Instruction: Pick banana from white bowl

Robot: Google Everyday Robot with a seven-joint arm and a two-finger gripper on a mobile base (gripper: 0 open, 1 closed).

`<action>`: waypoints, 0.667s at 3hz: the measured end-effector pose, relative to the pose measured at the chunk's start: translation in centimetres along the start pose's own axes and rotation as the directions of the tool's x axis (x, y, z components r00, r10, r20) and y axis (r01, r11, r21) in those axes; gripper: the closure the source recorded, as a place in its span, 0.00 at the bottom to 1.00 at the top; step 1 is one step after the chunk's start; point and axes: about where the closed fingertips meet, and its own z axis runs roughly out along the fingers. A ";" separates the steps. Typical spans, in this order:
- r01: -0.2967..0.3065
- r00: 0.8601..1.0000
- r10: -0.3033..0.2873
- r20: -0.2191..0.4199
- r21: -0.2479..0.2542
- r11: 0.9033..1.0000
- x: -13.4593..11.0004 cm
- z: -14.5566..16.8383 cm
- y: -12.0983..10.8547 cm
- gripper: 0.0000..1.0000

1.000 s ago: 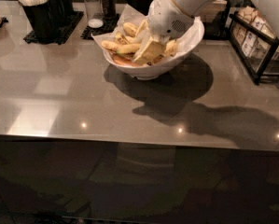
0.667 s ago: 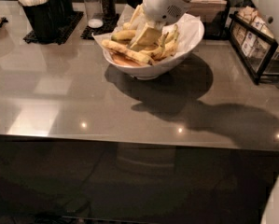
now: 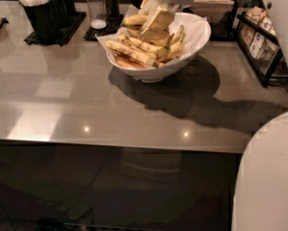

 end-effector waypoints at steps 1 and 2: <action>-0.129 0.972 0.136 0.190 -0.049 0.990 0.7 -2.4 2.5 1.00; -0.264 0.910 0.277 0.307 -0.086 0.961 1.7 -5.7 6.0 1.00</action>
Offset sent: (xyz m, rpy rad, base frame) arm -0.1226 -0.1255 0.0301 0.4229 0.4829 -0.1884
